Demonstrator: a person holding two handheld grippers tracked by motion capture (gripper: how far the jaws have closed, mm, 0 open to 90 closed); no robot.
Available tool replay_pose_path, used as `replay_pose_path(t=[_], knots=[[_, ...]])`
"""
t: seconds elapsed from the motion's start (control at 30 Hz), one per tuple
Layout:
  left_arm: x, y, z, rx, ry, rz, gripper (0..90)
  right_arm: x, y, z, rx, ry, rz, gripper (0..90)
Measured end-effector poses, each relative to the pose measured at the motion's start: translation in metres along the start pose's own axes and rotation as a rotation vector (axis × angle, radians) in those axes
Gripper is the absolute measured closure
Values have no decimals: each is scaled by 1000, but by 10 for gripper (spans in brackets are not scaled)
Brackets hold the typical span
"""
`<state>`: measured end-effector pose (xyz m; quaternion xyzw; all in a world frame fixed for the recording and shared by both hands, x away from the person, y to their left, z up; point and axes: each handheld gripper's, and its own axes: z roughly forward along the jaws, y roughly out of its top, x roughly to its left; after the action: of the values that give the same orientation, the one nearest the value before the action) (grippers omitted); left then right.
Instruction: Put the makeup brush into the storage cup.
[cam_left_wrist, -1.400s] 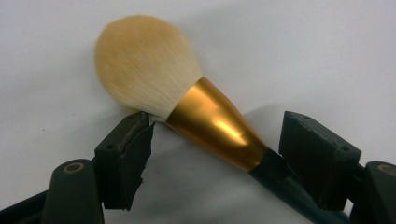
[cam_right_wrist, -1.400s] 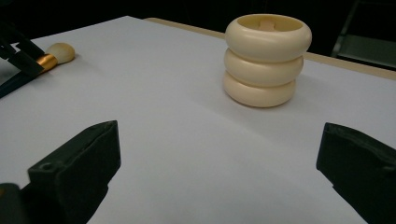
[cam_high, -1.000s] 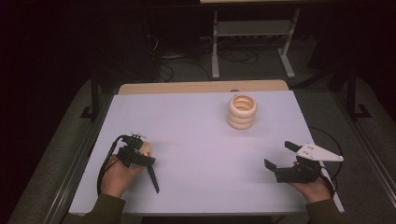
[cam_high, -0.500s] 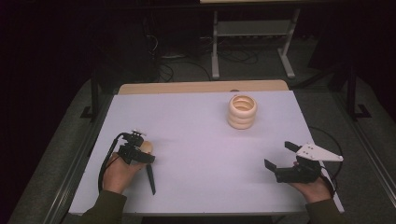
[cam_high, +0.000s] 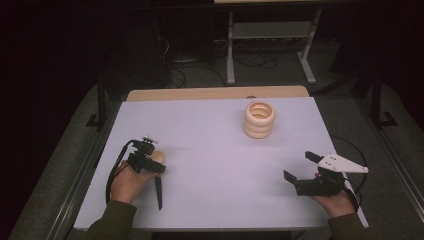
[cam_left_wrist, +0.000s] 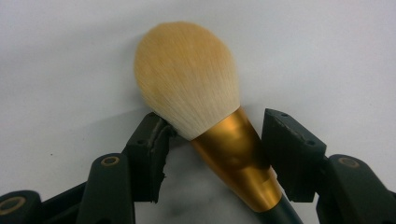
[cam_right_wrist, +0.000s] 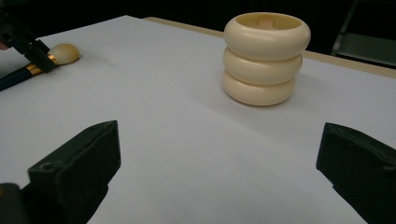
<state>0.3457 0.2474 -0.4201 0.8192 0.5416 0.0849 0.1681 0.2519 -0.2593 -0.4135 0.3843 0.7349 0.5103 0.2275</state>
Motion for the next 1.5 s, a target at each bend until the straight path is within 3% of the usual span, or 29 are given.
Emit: replay_pose_path(t=[0.37,0.93,1.23,1.33,1.5], knots=[[2,2,-1,22,-1,22,479,0,0,0,0,0,3,0],[0,-1,-7,77,-42,8,532,-1,0,0,2,0,6,0],[-4,-1,-4,80,-10,45,564,0,0,0,7,1,7,0],[-2,-1,-4,87,-15,66,578,0,0,0,7,1,5,0],[0,-1,-5,86,-27,62,593,0,0,1,5,1,1,0]])
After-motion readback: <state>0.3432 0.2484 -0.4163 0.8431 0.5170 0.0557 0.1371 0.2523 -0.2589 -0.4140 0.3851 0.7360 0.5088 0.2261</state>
